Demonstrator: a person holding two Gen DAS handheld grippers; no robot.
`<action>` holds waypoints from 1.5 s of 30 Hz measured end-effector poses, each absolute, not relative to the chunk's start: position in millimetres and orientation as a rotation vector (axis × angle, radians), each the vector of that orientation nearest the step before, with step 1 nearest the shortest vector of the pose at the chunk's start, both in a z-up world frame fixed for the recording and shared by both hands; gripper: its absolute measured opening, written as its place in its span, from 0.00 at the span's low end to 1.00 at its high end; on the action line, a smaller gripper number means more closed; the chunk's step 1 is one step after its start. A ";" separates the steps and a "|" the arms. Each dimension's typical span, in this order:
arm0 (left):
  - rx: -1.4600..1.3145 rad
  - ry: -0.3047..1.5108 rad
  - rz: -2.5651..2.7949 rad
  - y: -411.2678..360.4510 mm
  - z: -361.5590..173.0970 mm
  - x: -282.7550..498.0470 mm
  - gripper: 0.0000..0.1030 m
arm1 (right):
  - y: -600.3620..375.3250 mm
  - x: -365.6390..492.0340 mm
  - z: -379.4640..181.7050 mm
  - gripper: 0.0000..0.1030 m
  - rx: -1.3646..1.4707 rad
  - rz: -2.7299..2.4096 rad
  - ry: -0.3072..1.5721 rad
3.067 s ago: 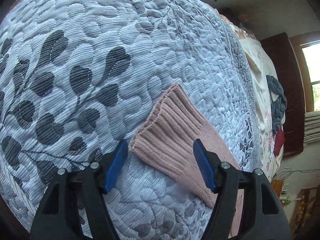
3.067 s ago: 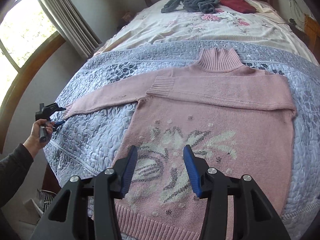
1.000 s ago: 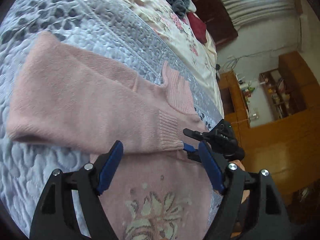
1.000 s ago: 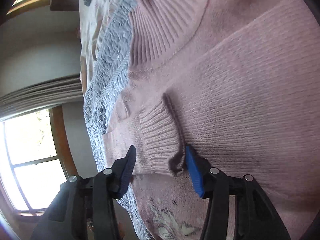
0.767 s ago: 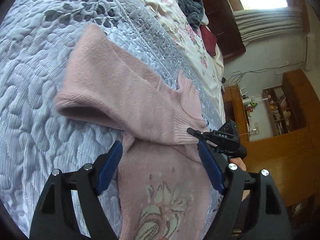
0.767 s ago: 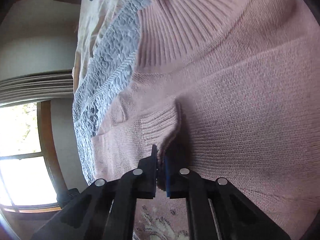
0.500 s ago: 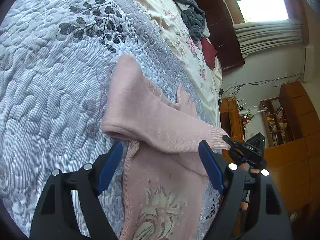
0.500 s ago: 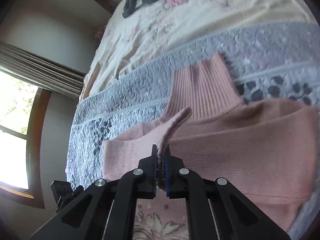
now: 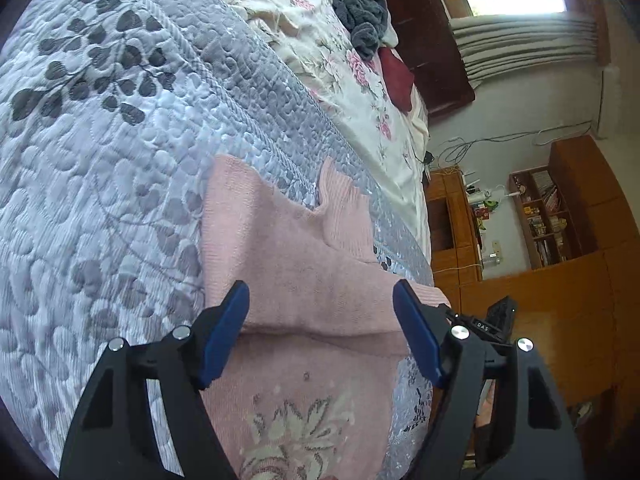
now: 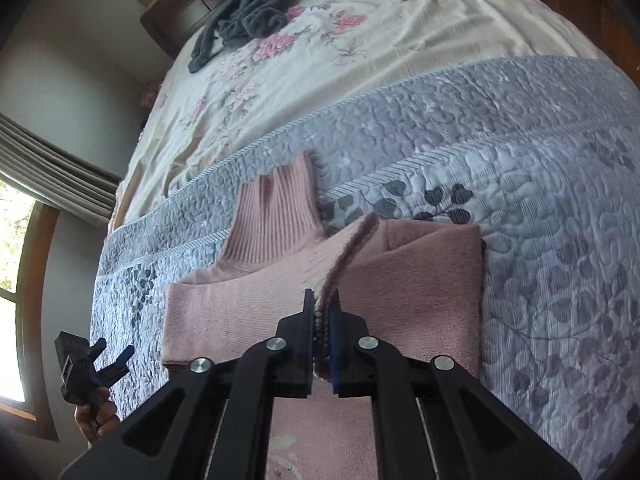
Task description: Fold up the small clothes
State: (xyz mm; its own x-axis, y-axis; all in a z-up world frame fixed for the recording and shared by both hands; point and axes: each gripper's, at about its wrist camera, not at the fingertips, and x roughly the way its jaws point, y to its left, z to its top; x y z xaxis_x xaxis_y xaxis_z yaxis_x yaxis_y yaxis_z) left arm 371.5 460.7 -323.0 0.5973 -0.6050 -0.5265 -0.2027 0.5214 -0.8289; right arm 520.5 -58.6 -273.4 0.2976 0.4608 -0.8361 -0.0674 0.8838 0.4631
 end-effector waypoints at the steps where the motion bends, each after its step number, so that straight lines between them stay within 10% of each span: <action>1: -1.017 0.947 -0.302 455.3 -324.4 379.8 0.70 | -63.7 519.0 -281.6 0.05 0.381 0.351 1.234; 28: -1.053 1.151 -0.300 446.8 -411.5 473.4 0.64 | -119.4 541.7 -380.5 0.17 0.693 0.443 1.326; 30: -1.096 1.131 -0.292 456.5 -406.5 470.4 0.60 | -122.3 538.6 -390.9 0.00 0.639 0.412 1.336; 33: -1.123 0.968 -0.350 478.5 -369.7 452.7 0.70 | -130.9 529.0 -374.0 0.24 0.655 0.449 1.285; 45: -1.019 1.076 -0.395 441.6 -377.3 433.3 0.71 | -145.5 516.8 -371.4 0.22 0.633 0.363 1.351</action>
State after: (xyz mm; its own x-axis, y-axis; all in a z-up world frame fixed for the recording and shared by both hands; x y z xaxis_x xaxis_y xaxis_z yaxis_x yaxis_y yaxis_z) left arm 433.3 441.6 -377.3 0.4626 -0.7058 -0.5366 -0.1914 0.5114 -0.8377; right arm 516.8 -145.5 -371.4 0.1989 0.5864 -0.7852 0.1140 0.7819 0.6128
